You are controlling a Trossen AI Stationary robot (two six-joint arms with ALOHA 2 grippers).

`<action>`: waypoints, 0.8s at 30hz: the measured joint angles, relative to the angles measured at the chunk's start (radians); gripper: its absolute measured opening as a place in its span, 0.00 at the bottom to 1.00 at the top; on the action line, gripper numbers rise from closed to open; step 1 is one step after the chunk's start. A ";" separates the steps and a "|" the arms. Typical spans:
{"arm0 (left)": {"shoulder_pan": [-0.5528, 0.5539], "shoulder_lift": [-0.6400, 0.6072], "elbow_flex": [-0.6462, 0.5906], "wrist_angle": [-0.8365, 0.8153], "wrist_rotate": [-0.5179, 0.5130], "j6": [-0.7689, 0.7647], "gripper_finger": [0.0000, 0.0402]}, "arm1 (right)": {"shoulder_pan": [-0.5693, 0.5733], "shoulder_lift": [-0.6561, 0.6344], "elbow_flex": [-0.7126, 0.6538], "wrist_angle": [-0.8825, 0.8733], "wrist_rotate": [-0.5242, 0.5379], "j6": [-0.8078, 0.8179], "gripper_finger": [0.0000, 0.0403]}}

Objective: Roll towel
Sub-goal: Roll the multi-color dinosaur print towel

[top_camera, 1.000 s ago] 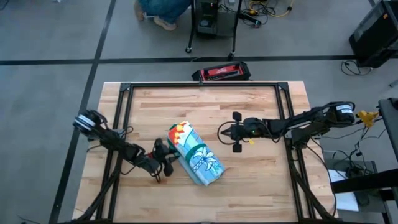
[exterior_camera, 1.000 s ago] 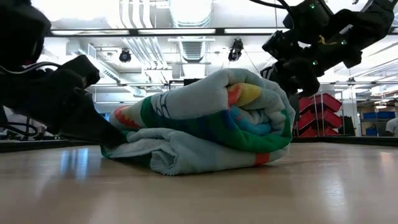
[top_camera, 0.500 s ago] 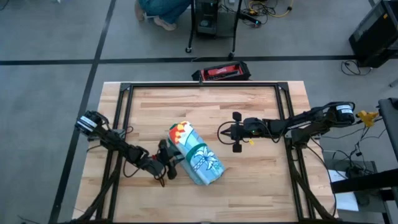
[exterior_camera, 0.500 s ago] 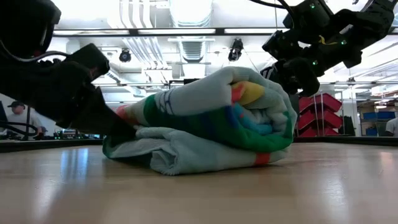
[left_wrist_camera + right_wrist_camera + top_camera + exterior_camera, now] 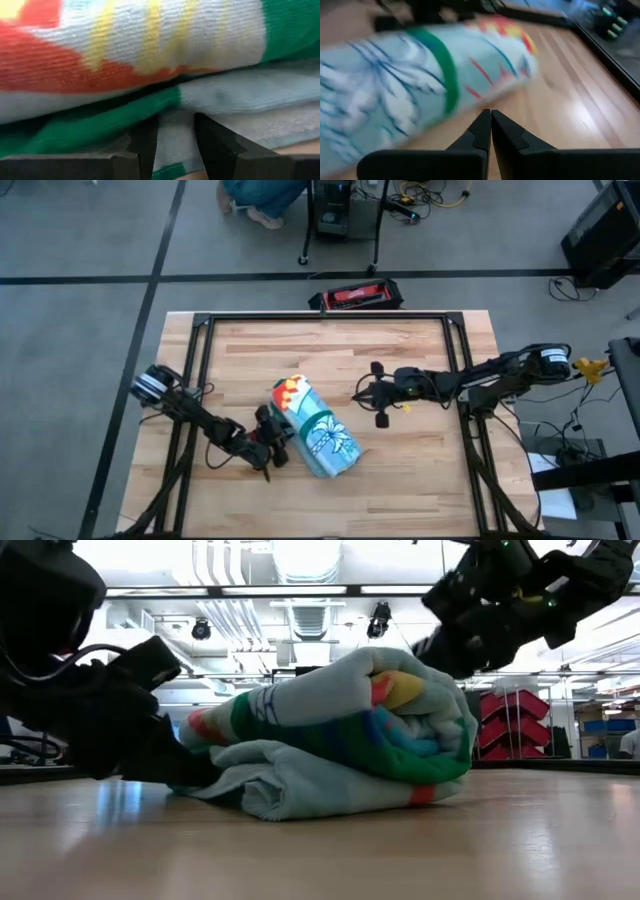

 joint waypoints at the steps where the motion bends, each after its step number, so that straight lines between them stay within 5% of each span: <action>1: 0.000 0.009 0.008 0.002 -0.008 0.000 0.30 | 0.000 0.011 0.010 0.012 -0.006 -0.006 0.00; 3: 0.000 0.023 0.019 0.001 -0.017 0.000 0.30 | -0.009 0.048 0.037 0.011 -0.058 -0.034 0.00; 9: 0.000 0.016 0.023 -0.009 -0.011 0.002 0.30 | -0.084 0.261 0.184 0.084 -0.432 -0.082 0.00; 14: -0.003 0.006 0.019 -0.011 -0.003 -0.002 0.30 | -0.148 0.416 0.298 0.266 -0.713 0.014 0.00; 18: -0.003 0.006 0.018 -0.014 -0.004 -0.002 0.30 | -0.121 0.545 0.384 0.303 -0.759 0.048 0.00; 24: -0.003 0.005 0.018 -0.019 -0.023 -0.020 0.30 | -0.113 0.697 0.437 0.594 -0.829 0.233 0.00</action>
